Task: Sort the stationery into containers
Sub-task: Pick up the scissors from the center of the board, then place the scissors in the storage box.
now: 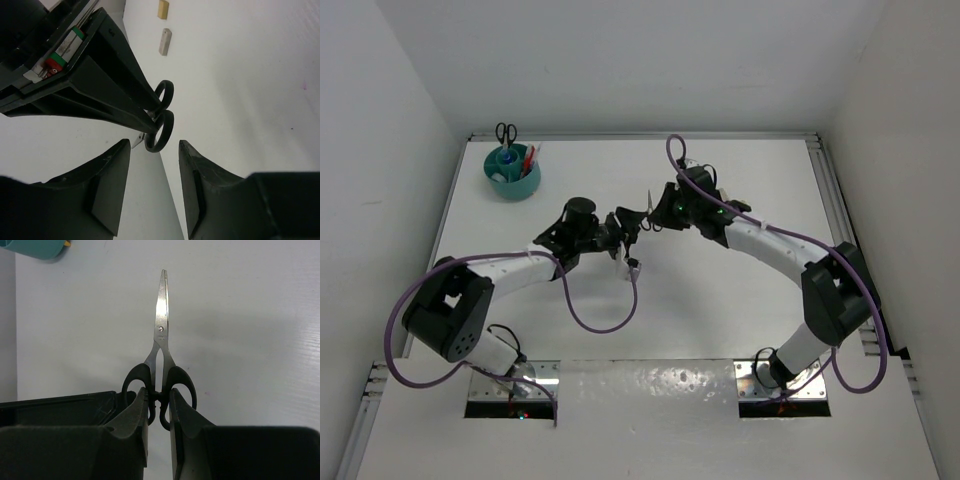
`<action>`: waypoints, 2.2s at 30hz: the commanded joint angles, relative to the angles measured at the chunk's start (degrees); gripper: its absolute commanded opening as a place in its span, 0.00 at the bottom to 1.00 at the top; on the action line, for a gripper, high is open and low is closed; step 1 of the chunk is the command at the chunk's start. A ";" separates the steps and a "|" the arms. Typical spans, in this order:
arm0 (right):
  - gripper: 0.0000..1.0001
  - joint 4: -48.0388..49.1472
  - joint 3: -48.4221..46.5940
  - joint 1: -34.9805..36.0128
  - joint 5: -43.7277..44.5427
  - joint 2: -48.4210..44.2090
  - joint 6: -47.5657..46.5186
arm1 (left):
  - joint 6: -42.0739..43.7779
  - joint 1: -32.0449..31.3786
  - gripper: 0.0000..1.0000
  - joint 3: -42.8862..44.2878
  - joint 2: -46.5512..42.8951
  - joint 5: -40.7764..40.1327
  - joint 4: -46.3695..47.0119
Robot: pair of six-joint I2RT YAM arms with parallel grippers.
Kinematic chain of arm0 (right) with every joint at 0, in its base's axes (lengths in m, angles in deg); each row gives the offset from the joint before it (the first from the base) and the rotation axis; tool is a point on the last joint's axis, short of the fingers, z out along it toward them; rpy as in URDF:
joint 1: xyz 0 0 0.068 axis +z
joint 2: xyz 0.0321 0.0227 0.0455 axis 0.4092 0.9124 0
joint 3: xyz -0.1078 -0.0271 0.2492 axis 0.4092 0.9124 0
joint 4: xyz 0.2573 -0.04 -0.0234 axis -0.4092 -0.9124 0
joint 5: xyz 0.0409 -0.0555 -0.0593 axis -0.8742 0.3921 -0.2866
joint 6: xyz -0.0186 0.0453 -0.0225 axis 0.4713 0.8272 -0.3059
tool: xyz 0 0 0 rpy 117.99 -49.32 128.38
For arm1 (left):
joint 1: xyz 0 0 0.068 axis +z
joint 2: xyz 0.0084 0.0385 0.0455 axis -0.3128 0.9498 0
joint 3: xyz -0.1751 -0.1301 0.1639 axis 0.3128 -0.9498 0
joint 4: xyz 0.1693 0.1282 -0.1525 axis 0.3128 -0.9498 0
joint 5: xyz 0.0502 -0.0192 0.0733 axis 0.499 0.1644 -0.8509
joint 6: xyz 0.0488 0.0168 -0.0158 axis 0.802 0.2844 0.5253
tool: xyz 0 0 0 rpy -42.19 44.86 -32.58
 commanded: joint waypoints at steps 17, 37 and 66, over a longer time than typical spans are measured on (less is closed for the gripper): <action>0.00 2.88 -2.54 0.96 -0.77 -0.62 0.30 | 1.72 -1.12 0.13 -0.05 1.76 1.75 5.32; 0.36 -4.85 -8.69 -5.71 -0.59 -5.62 -9.28 | -11.27 0.99 0.00 -1.11 -3.51 2.29 0.23; 0.40 -6.35 6.17 -16.62 8.90 -13.89 -11.83 | -93.11 22.60 0.00 31.14 -2.20 -12.65 -2.76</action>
